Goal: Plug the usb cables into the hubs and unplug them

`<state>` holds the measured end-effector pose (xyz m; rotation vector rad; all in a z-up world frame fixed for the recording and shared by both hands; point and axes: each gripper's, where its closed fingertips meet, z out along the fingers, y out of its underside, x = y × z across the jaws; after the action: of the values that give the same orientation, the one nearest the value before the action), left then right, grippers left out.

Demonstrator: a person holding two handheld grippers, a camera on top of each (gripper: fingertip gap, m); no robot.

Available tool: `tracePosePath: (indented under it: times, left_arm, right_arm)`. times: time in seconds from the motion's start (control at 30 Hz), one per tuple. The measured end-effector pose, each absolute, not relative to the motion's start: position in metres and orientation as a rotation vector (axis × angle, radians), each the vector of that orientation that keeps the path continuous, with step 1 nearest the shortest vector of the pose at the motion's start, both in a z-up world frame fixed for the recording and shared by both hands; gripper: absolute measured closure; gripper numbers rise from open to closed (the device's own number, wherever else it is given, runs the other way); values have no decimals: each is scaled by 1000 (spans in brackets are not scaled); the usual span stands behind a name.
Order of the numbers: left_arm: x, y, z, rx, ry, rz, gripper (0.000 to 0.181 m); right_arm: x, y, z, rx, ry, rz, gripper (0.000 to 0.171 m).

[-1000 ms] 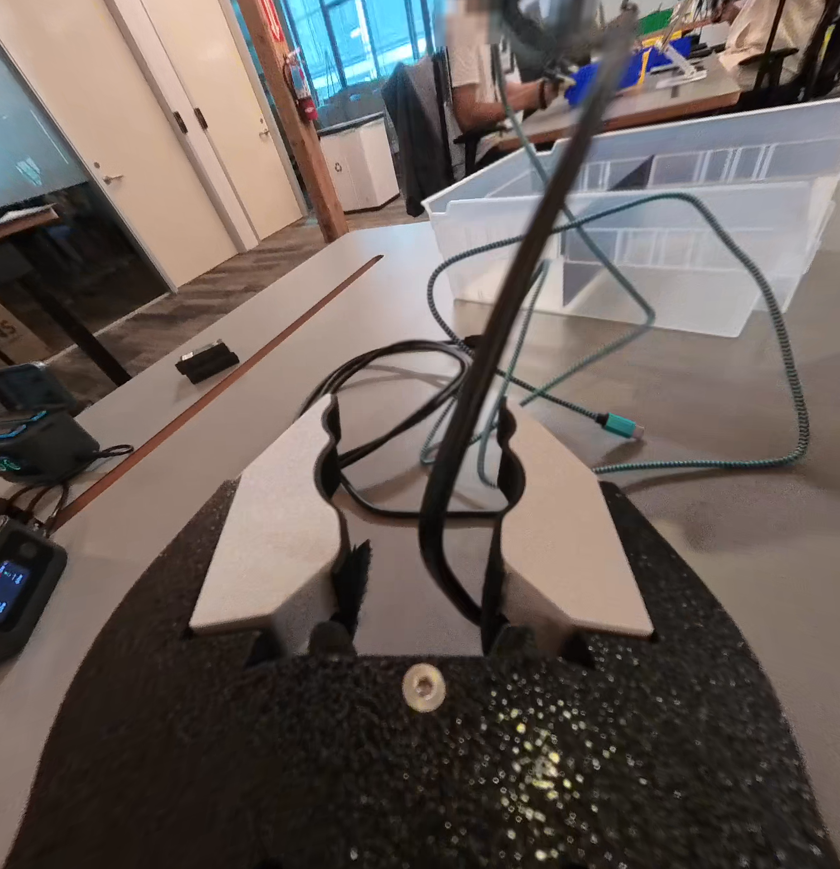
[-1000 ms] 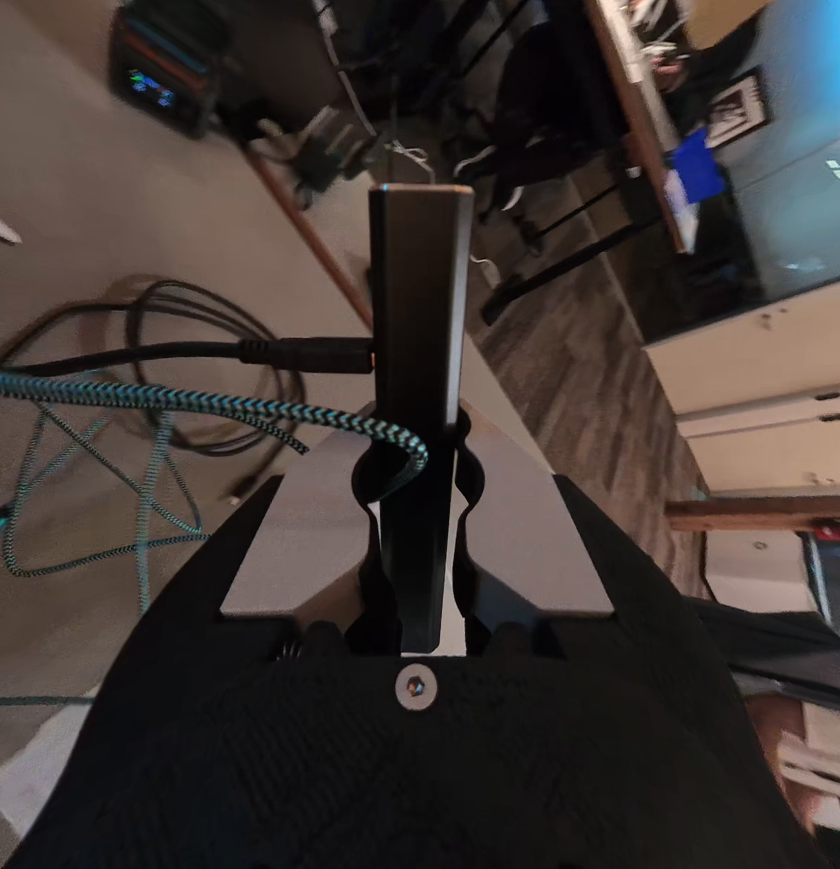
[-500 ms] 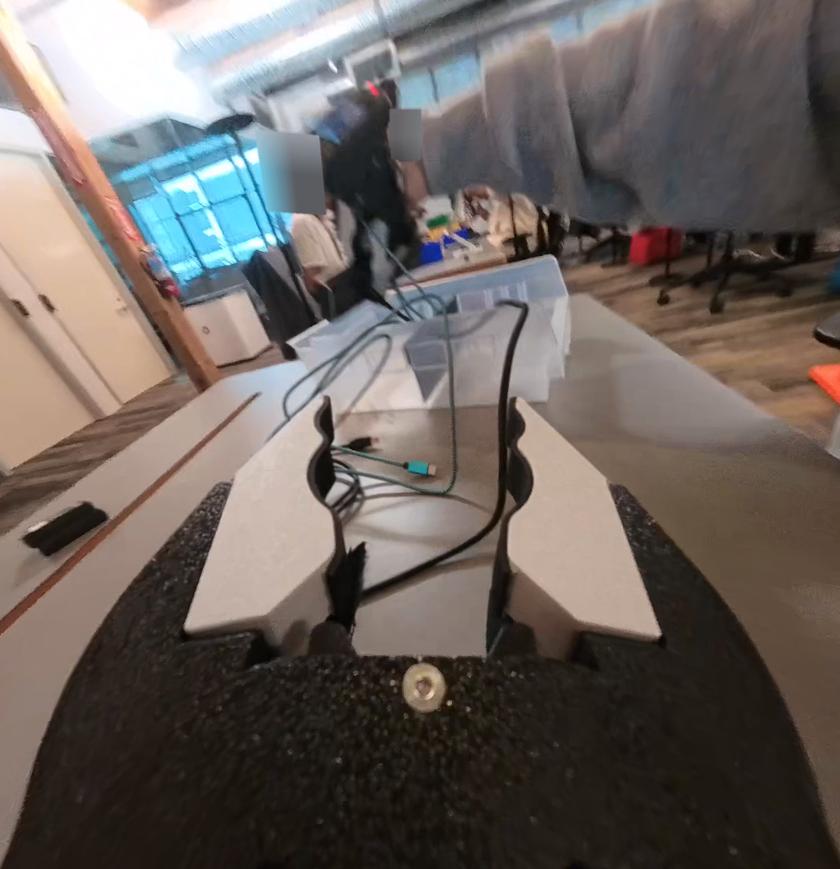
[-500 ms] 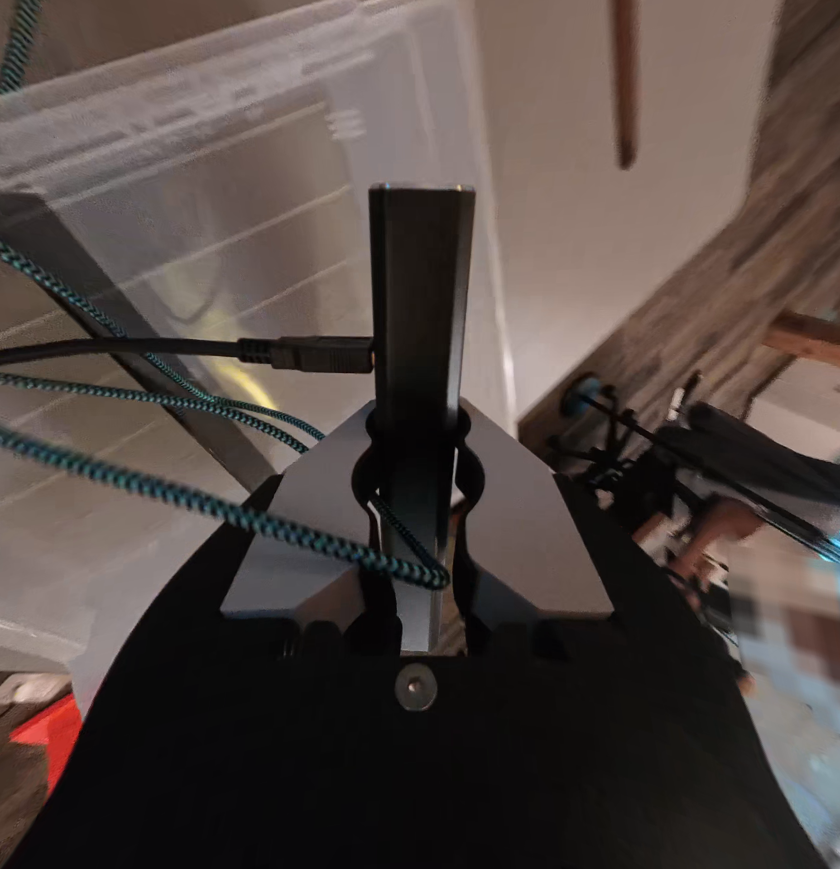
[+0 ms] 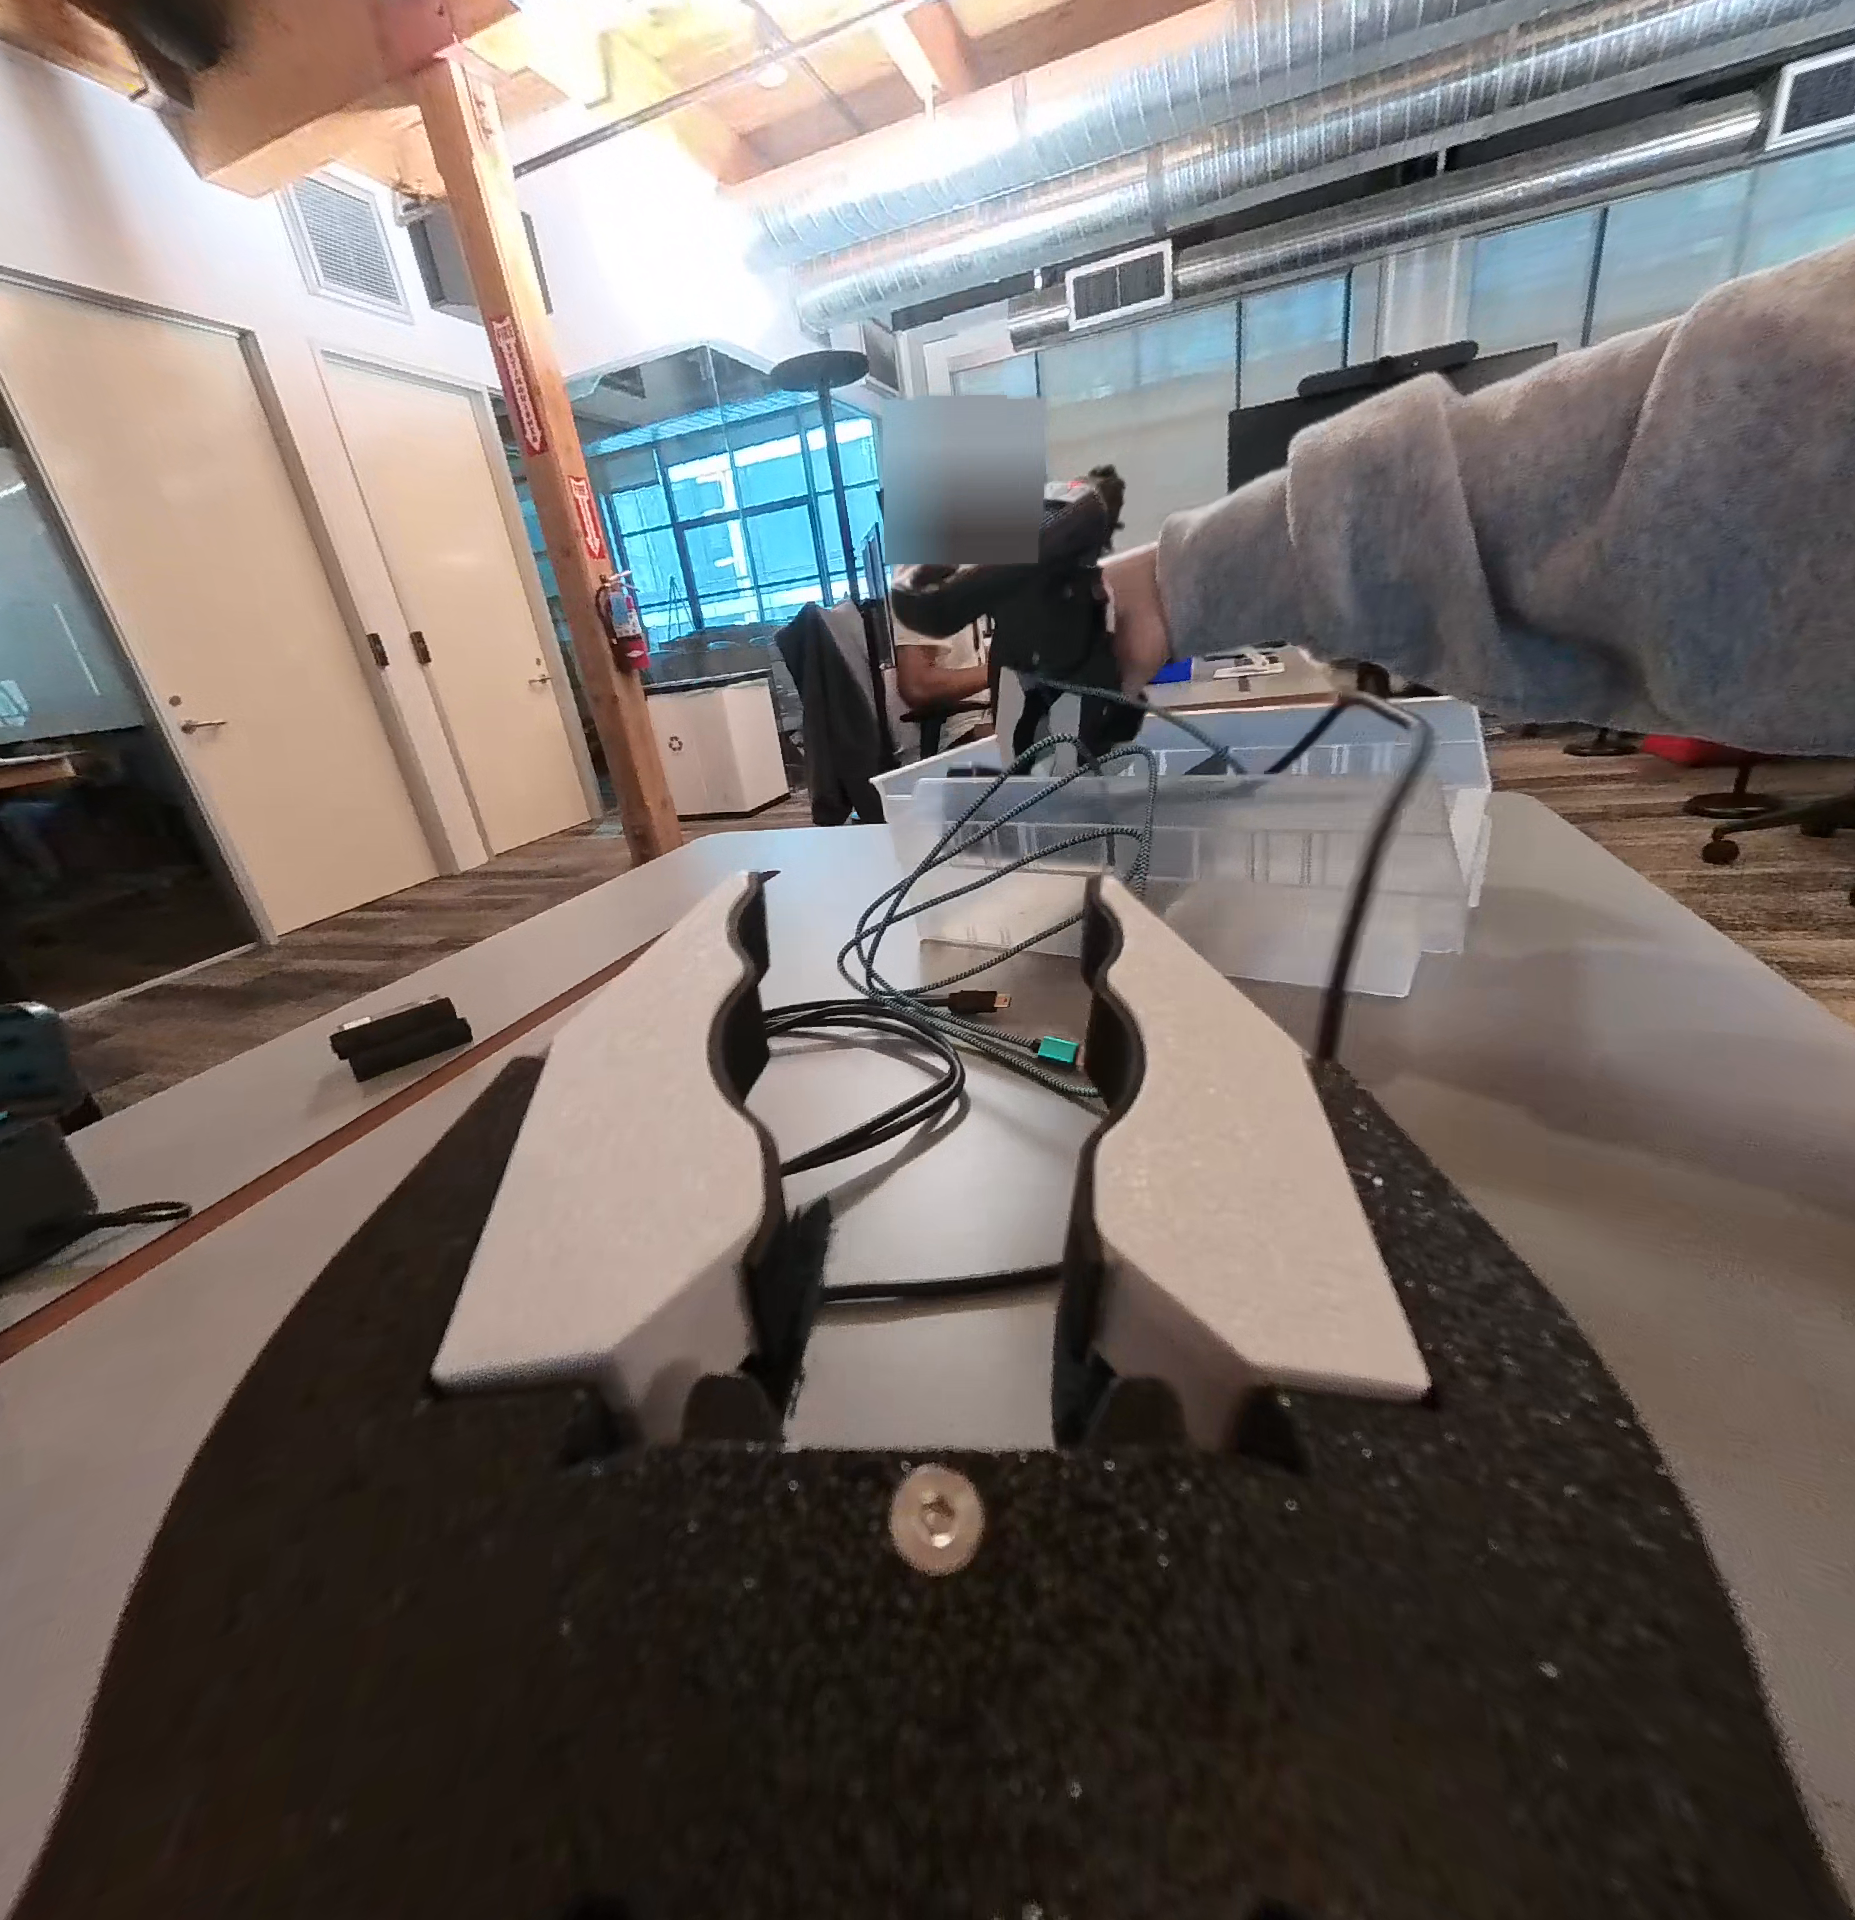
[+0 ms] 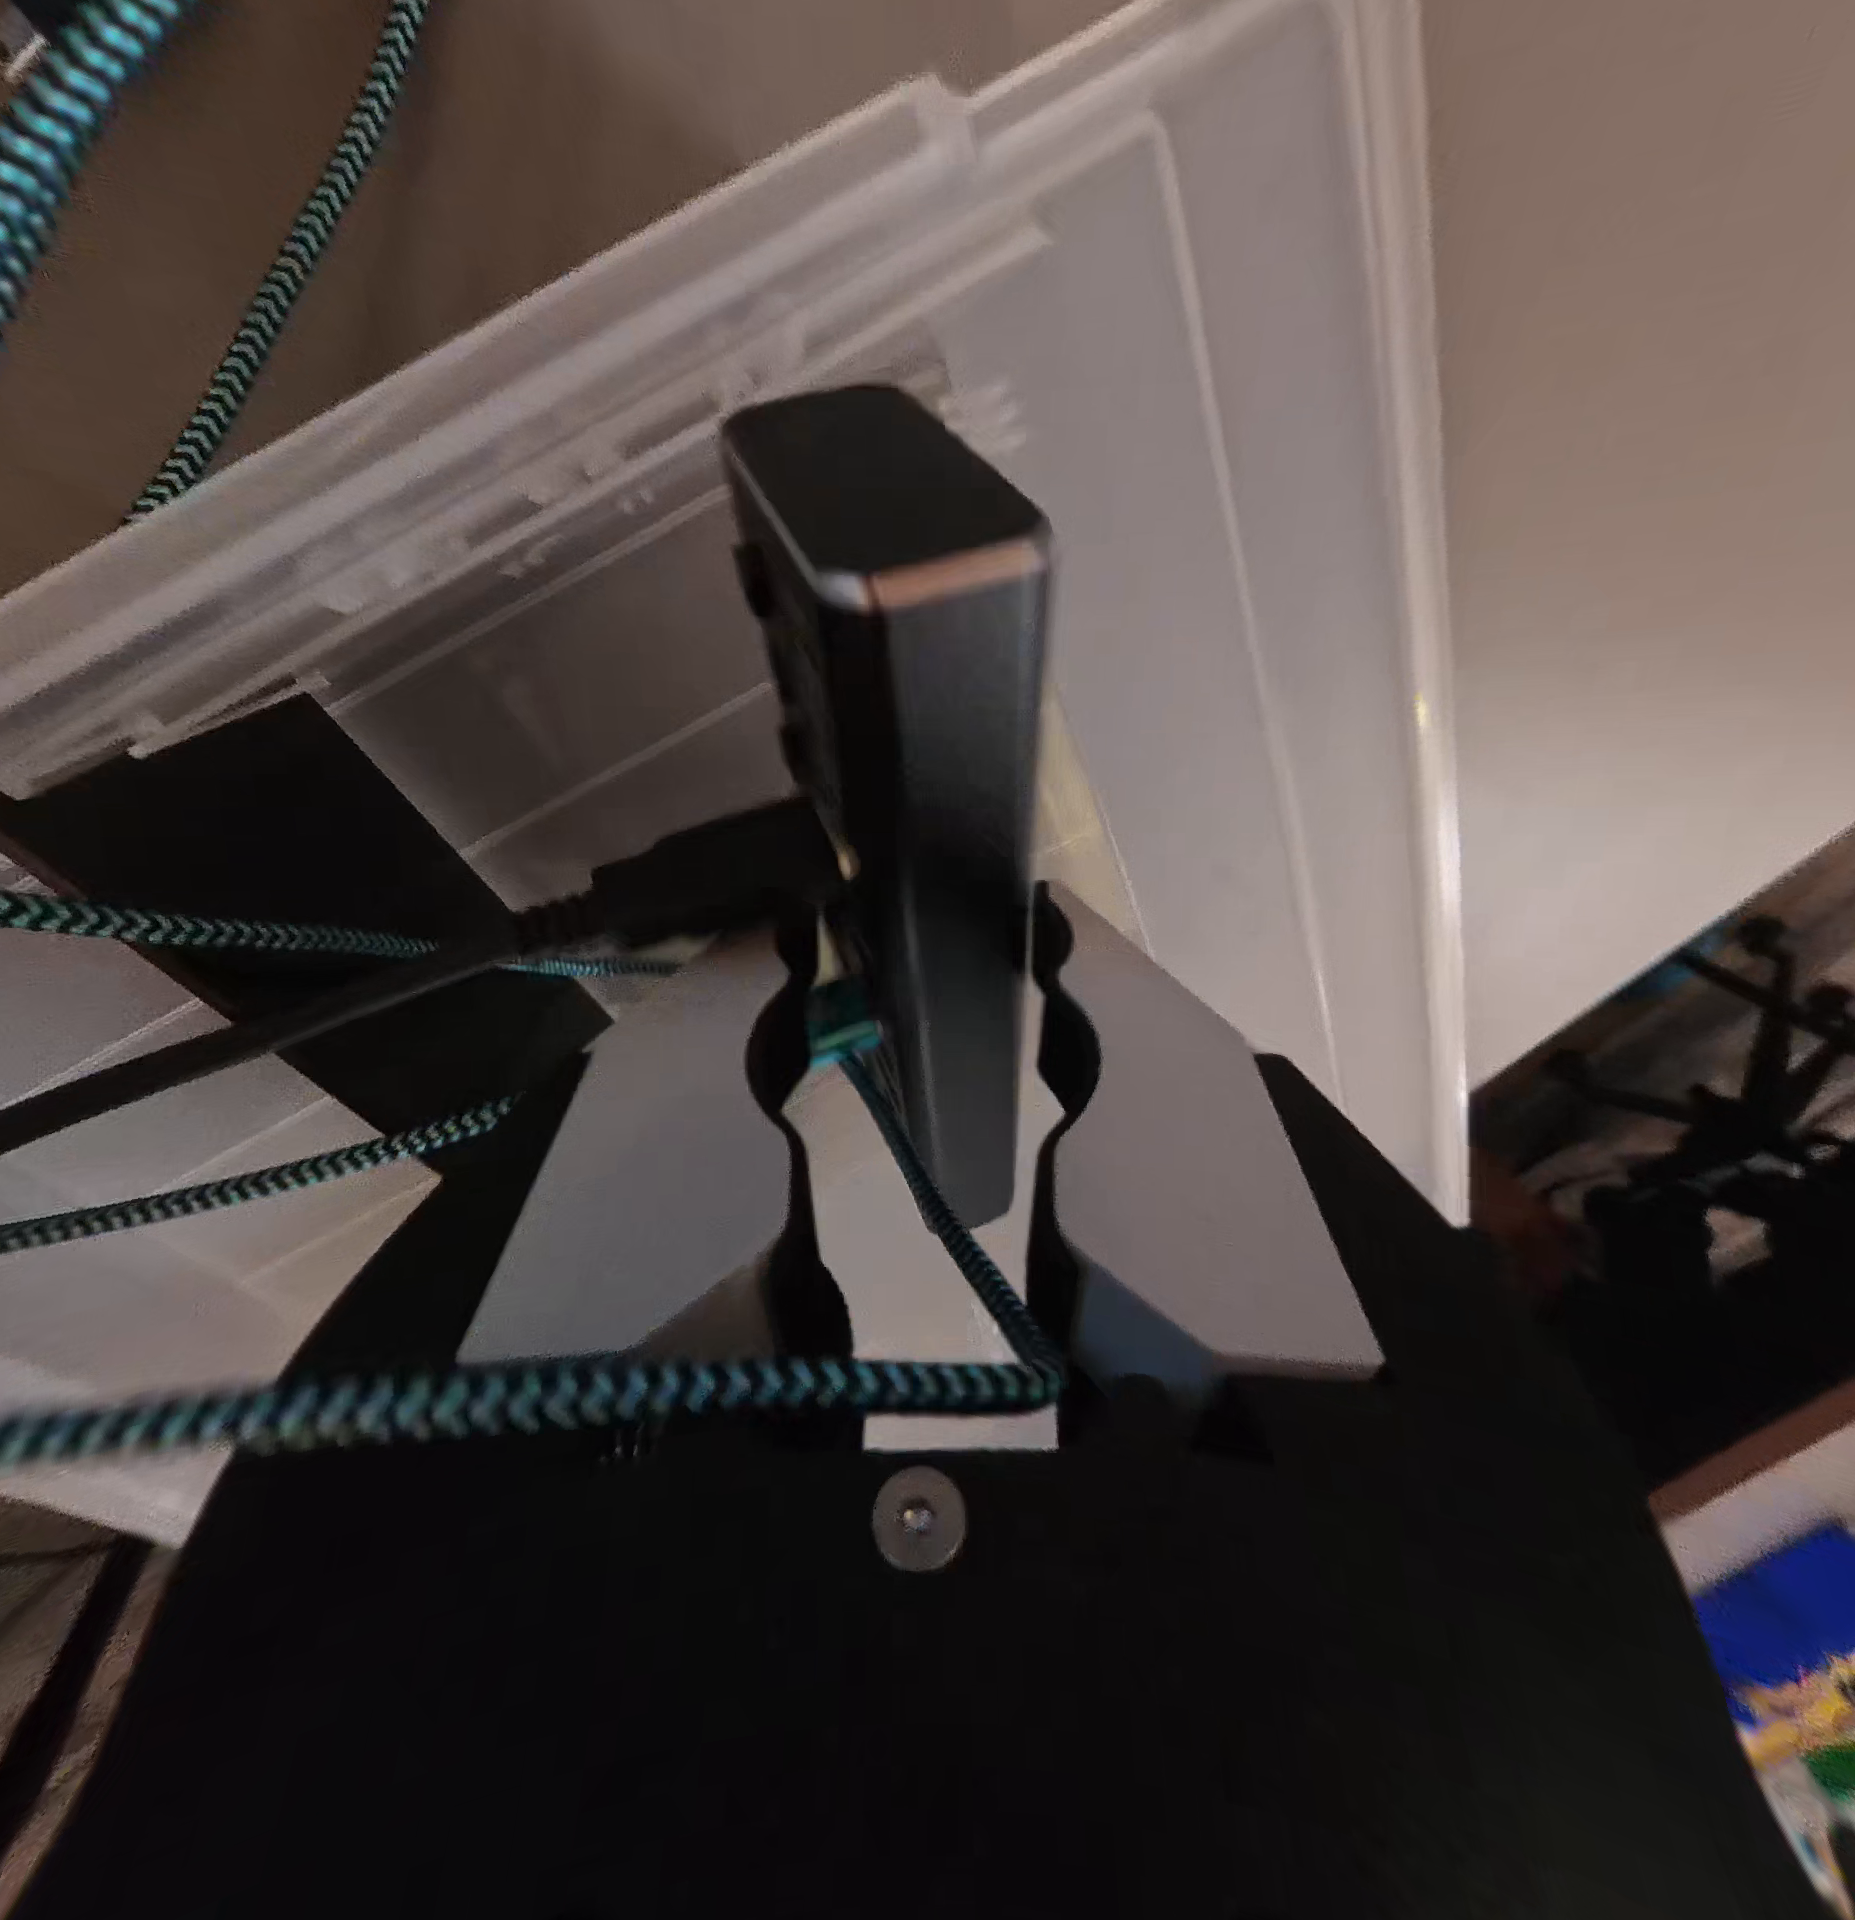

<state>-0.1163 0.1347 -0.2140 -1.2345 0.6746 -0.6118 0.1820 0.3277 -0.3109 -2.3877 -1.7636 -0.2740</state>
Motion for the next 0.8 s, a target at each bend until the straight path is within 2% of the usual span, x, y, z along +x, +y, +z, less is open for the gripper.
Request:
tracePosePath:
  times: [0.07,0.2,0.3,0.4,0.5,0.57,0.67,0.8]
  left_arm:
    - [-119,137,-215,-1244,664,-591,124]
    - [-126,142,-213,-1241,607,-578,127]
    - [-133,148,-213,-1253,554,-590,129]
    - [-142,151,-210,-1244,498,-621,130]
    - [-151,153,-206,-1232,437,-668,131]
    - [-157,154,-204,-1226,402,-689,131]
    - [-162,154,-202,-1220,378,-705,131]
    - [-161,156,-203,-1225,385,-715,131]
  right_arm:
    - [190,333,-295,-2416,-1712,-369,112]
    - [184,346,-222,-2326,-1546,-440,98]
    - [112,318,-177,-2122,-1613,-115,76]
    - [31,244,-181,-1917,-1944,239,51]
    - [1,186,-228,-1822,-2317,222,34]
    - [5,175,-267,-1737,-2543,8,35]
    - [25,201,-306,-1512,-2761,-499,37]
    - [24,228,-334,-1274,-2874,-678,63]
